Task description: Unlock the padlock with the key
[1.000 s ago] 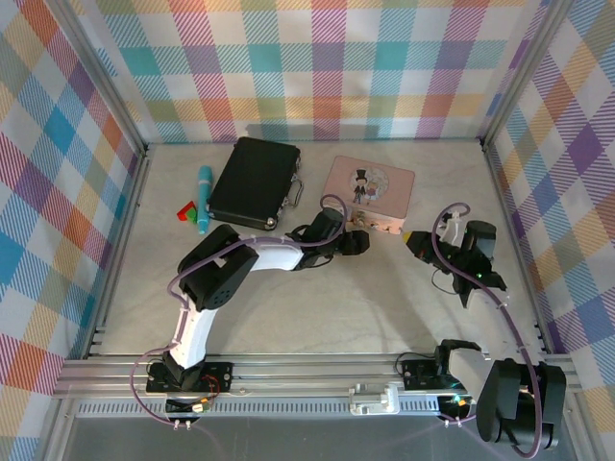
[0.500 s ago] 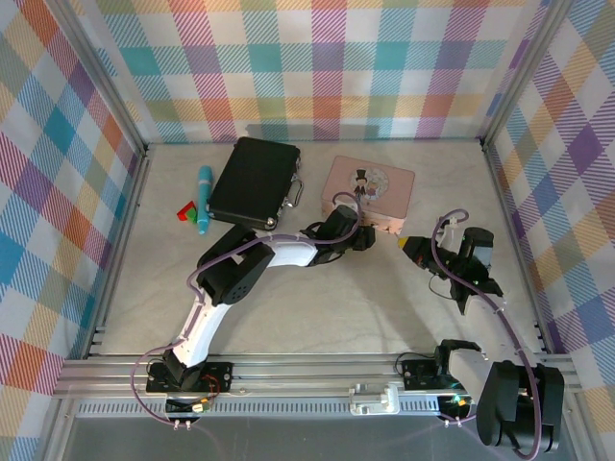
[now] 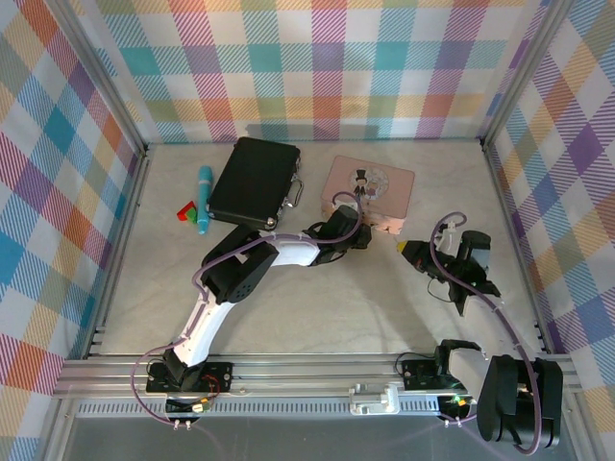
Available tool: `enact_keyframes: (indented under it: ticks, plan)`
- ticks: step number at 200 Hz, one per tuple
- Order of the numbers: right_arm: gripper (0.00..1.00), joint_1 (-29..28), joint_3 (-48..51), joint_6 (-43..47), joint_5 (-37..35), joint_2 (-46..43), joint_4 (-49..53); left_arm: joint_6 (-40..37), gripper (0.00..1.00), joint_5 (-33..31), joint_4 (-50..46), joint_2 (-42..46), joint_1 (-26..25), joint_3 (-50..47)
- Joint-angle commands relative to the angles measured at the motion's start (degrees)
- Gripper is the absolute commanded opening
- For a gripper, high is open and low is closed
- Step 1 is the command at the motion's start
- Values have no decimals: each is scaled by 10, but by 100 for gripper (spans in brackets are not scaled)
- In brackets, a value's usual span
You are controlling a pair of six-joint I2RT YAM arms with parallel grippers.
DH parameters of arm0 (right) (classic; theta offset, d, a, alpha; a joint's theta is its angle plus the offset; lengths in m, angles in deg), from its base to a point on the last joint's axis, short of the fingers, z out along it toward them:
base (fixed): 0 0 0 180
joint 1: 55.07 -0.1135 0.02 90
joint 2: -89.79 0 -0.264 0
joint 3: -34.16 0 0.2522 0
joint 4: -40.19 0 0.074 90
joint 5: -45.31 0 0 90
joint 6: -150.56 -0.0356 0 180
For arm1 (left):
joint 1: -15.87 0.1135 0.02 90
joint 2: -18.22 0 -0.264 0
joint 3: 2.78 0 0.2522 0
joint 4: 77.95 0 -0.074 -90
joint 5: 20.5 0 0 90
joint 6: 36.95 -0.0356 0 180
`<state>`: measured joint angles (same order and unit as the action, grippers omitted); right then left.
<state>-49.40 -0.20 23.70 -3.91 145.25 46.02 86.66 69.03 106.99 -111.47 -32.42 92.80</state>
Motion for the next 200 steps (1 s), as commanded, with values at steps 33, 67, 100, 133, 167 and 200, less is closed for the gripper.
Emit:
enact_keyframes:
  ticks: [33, 67, 100, 133, 167, 200]
  plan:
    - [0, 3, 11, 4, -4, -5, -9, 94, 1, 49, 21, 25, 8, -61]
    - [0, 3, 18, -5, 10, 8, -31, 205, 0, 110, 89, 66, 19, -94]
    - [0, 3, 29, -20, 32, 31, -65, 301, 0, 143, 193, 90, 26, -131]
    - [0, 4, 50, -44, 55, 56, -115, 365, 0, 153, 268, 103, 27, -148]
    - [0, 4, 58, -52, 73, 79, -137, 407, 0, 153, 318, 109, 27, -162]
    - [0, 2, 57, -64, 95, 114, -174, 429, 0, 155, 359, 116, 23, -176]
